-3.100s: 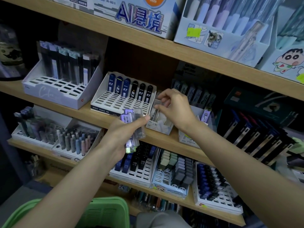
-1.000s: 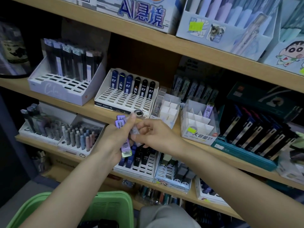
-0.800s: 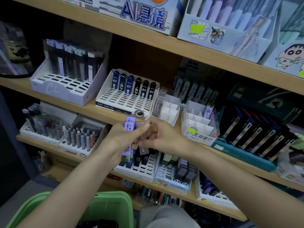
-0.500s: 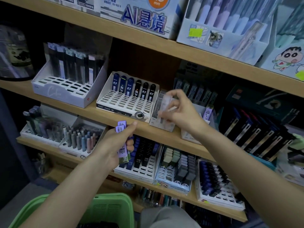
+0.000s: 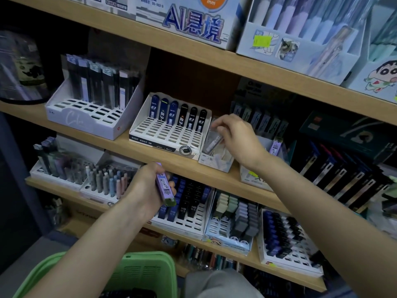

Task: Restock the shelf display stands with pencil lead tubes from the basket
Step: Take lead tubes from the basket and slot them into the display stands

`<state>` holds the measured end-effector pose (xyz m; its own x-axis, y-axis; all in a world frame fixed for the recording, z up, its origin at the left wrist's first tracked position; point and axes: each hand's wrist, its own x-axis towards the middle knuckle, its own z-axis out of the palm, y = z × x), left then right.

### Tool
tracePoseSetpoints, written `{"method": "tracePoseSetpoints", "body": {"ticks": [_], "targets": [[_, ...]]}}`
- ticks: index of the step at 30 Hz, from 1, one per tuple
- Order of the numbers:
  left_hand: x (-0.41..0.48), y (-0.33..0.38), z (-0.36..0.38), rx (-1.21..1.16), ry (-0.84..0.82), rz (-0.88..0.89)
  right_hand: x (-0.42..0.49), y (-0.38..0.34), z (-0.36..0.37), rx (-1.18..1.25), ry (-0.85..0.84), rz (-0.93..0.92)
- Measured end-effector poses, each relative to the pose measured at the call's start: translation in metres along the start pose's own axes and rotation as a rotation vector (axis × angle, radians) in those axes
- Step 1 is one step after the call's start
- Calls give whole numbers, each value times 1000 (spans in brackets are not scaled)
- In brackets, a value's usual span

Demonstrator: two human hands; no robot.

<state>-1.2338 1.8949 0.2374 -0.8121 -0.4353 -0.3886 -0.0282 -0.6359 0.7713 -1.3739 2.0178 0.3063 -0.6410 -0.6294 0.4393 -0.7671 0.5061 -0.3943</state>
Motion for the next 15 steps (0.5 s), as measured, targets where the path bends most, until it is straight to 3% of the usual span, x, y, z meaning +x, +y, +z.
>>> {"method": "tracePoseSetpoints", "body": {"ticks": [5,15], "targets": [[1,-5,3,21,-9,-40,3,-1,-2,121,32,23],[1,-6,2,147,-126,25,3,1,8,-121,39,-72]]}}
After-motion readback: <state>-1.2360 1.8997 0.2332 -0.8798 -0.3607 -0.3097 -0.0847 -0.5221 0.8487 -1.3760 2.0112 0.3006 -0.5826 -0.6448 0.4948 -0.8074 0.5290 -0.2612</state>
